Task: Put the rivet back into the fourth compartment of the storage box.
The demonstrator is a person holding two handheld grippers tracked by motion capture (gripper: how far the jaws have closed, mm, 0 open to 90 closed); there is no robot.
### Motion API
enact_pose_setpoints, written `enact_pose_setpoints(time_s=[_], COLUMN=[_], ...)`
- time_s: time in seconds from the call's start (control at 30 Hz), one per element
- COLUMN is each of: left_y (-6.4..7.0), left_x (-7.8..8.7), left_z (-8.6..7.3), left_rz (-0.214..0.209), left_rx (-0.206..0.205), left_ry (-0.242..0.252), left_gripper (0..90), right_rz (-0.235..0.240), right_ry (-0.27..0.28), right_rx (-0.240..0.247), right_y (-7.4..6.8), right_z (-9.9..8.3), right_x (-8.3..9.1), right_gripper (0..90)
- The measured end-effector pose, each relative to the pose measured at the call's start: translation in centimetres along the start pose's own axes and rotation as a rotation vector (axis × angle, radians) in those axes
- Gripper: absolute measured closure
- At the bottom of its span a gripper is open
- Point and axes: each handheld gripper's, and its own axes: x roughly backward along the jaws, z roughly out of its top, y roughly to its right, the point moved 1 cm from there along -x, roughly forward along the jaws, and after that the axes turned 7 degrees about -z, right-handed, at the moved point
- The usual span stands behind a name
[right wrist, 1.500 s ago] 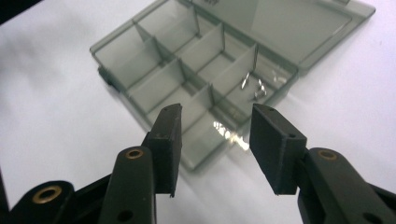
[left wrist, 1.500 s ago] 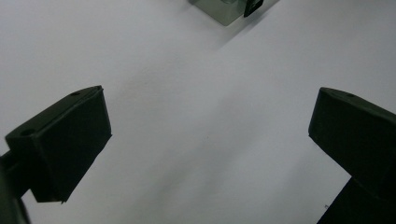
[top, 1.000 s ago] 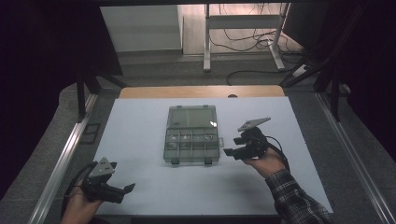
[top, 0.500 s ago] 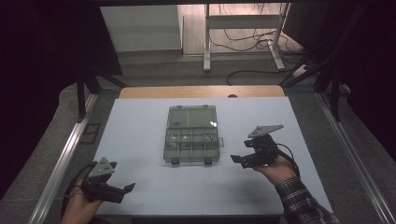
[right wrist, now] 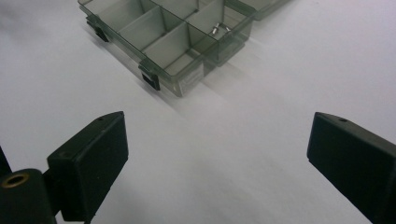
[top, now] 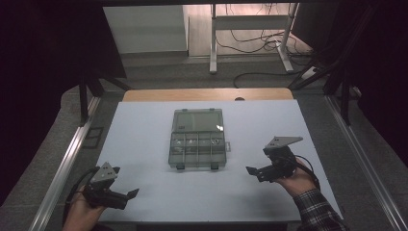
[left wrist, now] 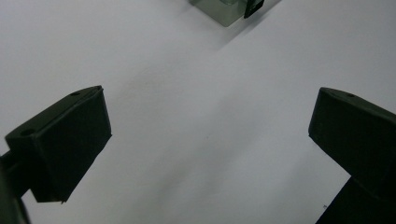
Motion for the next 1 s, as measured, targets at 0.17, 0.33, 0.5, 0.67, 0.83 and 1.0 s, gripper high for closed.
enact_pose_setpoints(time_s=[0.17, 0.33, 0.5, 0.67, 0.83, 1.0], left_y=[0.0, 0.0, 0.0, 0.0, 0.0, 0.1], left_x=[0.1, 0.1, 0.1, 0.1, 0.1, 0.0], left_z=[0.0, 0.0, 0.0, 0.0, -0.1, 0.0], left_rz=[0.005, 0.008, 0.008, 0.008, 0.008, 0.006], left_rx=[0.001, 0.0, 0.0, 0.0, -0.002, -0.003], left_ry=[-0.001, -0.003, -0.005, -0.004, -0.009, -0.011], left_gripper=[0.0, 0.0, 0.0, 0.0, 0.0, 0.0], right_rz=[-0.018, -0.034, -0.048, -0.065, -0.078, -0.091], right_ry=[0.005, 0.01, 0.01, 0.02, 0.026, 0.017], right_rx=[-0.024, -0.043, -0.054, -0.069, -0.078, -0.088], right_y=[0.5, 0.9, 1.0, 1.2, 1.4, 1.6], right_z=[-0.9, -1.6, -2.3, -3.0, -3.9, -5.1], right_x=[0.6, 1.1, 1.6, 2.2, 2.8, 3.3], right_gripper=[3.5, 2.1, 1.4, 0.9, 0.9, 0.9])
